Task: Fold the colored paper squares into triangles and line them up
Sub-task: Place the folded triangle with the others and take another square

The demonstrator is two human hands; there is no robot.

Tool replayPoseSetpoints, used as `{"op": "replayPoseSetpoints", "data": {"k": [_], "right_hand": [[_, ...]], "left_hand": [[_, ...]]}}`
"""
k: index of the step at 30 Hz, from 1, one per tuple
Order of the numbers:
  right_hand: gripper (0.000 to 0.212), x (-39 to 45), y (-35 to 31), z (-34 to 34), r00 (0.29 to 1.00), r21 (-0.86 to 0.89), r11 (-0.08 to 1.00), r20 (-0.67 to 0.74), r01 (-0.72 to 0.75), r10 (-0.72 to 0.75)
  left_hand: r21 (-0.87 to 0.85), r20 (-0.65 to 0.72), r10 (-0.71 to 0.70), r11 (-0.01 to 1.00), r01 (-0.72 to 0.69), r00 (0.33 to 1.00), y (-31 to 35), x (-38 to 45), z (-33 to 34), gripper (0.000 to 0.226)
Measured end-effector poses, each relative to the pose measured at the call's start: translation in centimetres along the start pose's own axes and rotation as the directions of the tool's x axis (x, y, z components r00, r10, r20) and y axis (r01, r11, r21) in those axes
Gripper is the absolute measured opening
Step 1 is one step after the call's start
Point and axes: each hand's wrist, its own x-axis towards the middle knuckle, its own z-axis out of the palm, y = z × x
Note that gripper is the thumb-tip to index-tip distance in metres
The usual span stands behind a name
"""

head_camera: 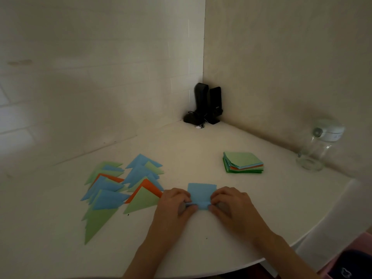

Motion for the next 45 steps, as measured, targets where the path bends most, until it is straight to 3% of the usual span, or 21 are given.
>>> {"op": "replayPoseSetpoints", "data": {"k": [9, 15, 25, 29, 35, 41, 45], "right_hand": [[0.029, 0.1, -0.8, 0.9, 0.984, 0.003, 0.989, -0.104, -0.147, 0.146], [0.022, 0.3, -0.8, 1.3, 0.98, -0.047, 0.98, -0.055, -0.193, 0.191], [0.019, 1.3, -0.6, -0.5, 0.959, 0.024, 0.969, 0.148, -0.246, 0.24], [0.028, 1.4, -0.4, -1.0, 0.955, 0.076, 0.967, 0.194, -0.244, 0.226], [0.045, 2.6, -0.1, -1.8, 0.898, -0.049, 0.973, 0.377, -0.226, 0.227], [0.05, 2.3, -1.0, -1.7, 0.922, -0.152, 0.976, 0.333, -0.154, 0.197], [0.061, 1.4, -1.4, -1.9, 0.93, -0.203, 0.97, 0.312, -0.136, 0.195]], "left_hand": [[0.169, -0.059, -0.066, 0.983, 0.075, 0.996, 0.1, 0.2, 0.7, 0.036], [0.188, -0.077, -0.089, 0.977, 0.102, 0.993, 0.3, 0.5, 1.0, 0.036], [0.021, 0.032, -0.152, 0.988, 0.151, 0.988, -0.1, 0.9, -0.1, 0.015], [0.01, 0.072, -0.177, 0.984, 0.177, 0.982, 0.1, 0.8, -0.5, 0.019], [-0.022, 0.103, -0.179, 0.983, 0.182, 0.978, 1.1, 1.4, -0.8, 0.017], [0.183, 0.095, -0.145, 0.975, 0.126, 0.985, 1.7, 2.3, -0.5, 0.022], [0.25, 0.143, -0.083, 0.967, 0.046, 0.986, 2.3, 1.6, -0.1, 0.011]]}}
